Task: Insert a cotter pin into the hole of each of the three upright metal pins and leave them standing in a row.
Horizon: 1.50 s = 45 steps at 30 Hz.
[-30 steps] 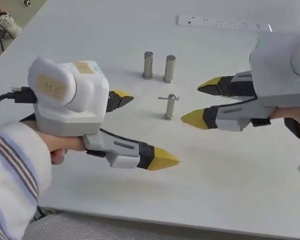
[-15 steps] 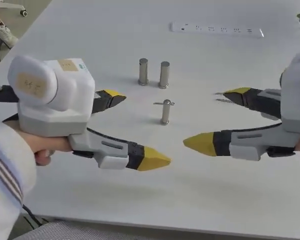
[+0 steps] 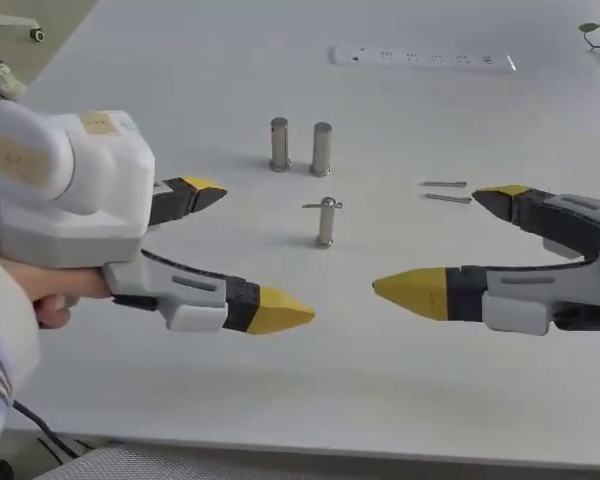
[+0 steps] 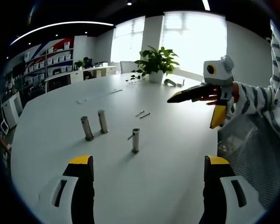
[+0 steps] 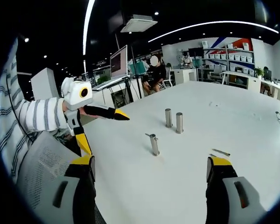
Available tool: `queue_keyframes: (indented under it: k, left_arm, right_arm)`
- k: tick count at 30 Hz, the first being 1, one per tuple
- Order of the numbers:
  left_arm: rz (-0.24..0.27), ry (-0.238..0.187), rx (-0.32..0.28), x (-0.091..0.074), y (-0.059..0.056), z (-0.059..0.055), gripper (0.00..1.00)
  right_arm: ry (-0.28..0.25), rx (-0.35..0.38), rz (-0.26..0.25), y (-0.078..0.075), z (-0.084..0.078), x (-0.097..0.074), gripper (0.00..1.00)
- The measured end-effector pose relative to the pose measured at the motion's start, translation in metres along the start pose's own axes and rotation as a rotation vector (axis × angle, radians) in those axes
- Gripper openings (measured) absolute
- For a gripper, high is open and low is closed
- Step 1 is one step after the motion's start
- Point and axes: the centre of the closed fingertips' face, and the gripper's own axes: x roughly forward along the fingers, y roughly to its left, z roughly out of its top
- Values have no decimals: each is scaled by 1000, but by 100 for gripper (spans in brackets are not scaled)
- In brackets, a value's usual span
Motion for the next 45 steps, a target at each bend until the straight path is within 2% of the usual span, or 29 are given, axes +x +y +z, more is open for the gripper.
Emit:
queue_keyframes:
  k: [5,7,11,15,18,19,23,25,26,31,33,37,38,42,45]
  left_arm:
    - [30,-18,5,-5,22,11,97]
    - [43,-25,6,-6,32,18,95]
    - [62,-69,12,-8,48,38,92]
    - [80,-89,35,-4,65,55,90]
    - [97,-87,46,2,77,63,87]
    - [100,-85,31,5,83,65,85]
    - [121,-77,35,12,91,64,82]
    - [129,-80,30,9,88,61,80]
    - [137,-79,20,15,84,62,78]
    - [174,-56,6,28,91,59,70]
    - [187,-61,-2,34,104,58,66]
    - [208,-82,-3,38,108,61,55]
    - [212,-84,-6,43,116,63,54]
    - [226,-66,-11,55,126,61,50]
    - [232,-37,-10,67,129,54,40]
  right_arm:
    - [8,8,-18,-1,-4,-1,98]
    - [11,14,-20,-1,-5,-1,98]
    - [14,24,-24,-1,-7,-2,98]
    - [65,7,-51,-5,-16,-4,98]
    - [61,16,-44,-3,-17,-4,98]
    - [40,40,-37,-1,-15,-3,98]
    - [29,54,-53,-1,-17,-4,96]
    - [31,57,-53,0,-19,-4,96]
    - [31,60,-53,0,-19,-4,96]
    - [27,76,-62,-3,-21,-4,94]
    - [19,84,-60,-2,-20,-5,94]
    - [7,84,-65,-3,-17,-6,94]
    - [7,85,-68,-4,-16,-7,94]
    - [1,87,-74,-6,-14,-8,94]
    - [1,86,-74,-6,-14,-8,94]
